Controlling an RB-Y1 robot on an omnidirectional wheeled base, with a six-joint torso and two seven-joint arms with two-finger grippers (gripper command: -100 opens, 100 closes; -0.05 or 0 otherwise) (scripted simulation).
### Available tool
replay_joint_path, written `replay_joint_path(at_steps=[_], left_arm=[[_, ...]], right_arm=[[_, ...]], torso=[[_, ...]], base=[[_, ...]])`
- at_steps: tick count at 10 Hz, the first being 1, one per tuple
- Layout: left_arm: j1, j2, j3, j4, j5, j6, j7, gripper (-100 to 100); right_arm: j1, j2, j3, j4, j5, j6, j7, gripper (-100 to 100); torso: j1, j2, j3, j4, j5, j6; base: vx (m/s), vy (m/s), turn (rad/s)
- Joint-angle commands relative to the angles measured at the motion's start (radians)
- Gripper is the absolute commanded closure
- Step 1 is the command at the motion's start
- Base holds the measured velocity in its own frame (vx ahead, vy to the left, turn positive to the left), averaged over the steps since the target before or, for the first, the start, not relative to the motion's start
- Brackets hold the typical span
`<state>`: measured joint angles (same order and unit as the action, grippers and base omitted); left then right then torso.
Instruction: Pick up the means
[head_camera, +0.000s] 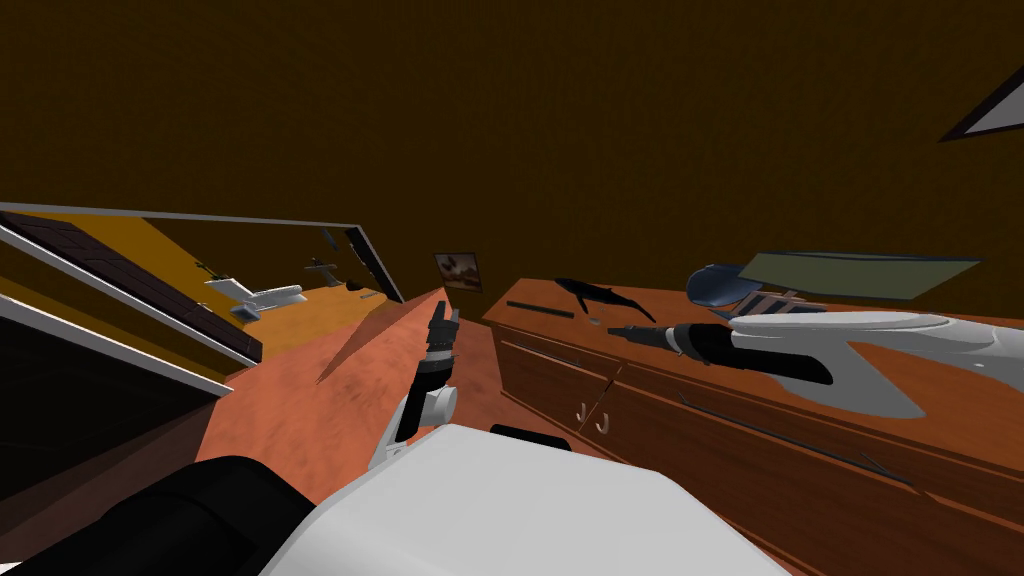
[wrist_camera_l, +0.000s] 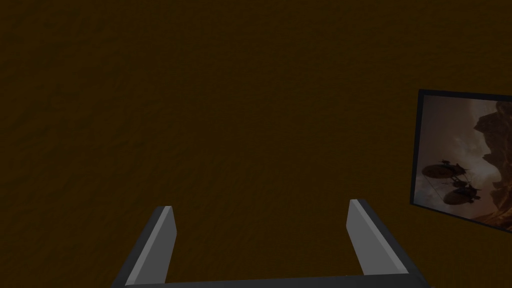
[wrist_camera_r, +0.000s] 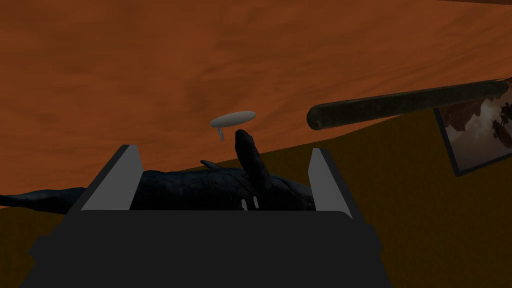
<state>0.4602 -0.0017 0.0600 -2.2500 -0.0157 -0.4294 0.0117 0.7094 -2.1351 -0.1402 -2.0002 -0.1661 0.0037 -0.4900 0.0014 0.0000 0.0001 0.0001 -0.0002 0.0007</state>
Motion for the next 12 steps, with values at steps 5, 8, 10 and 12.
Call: replay_joint_path(at_steps=[5, 8, 10, 12], left_arm=[[0.0, 0.0, 0.0, 0.0, 0.0, 0.0, 0.0, 0], [0.0, 0.0, 0.0, 0.0, 0.0, 0.0, 0.0, 0], [0.0, 0.0, 0.0, 0.0, 0.0, 0.0, 0.0, 0], [0.0, 0.0, 0.0, 0.0, 0.0, 0.0, 0.0, 0]], right_arm=[[0.009, -0.167, -0.001, 0.044, -0.013, 0.041, -0.04, -100], [0.014, -0.241, -0.003, 0.061, -0.019, 0.06, -0.056, -100], [0.019, -0.302, -0.004, 0.076, -0.024, 0.077, -0.071, -100], [0.023, -0.357, -0.005, 0.089, -0.028, 0.093, -0.085, -100]], torso=[[0.0, 0.0, 0.0, 0.0, 0.0, 0.0], [0.0, 0.0, 0.0, 0.0, 0.0, 0.0], [0.0, 0.0, 0.0, 0.0, 0.0, 0.0], [0.0, 0.0, 0.0, 0.0, 0.0, 0.0]], base=[[-0.003, 0.004, 0.027], [-0.001, 0.004, 0.021], [0.001, 0.003, 0.029], [0.002, 0.001, 0.027]])
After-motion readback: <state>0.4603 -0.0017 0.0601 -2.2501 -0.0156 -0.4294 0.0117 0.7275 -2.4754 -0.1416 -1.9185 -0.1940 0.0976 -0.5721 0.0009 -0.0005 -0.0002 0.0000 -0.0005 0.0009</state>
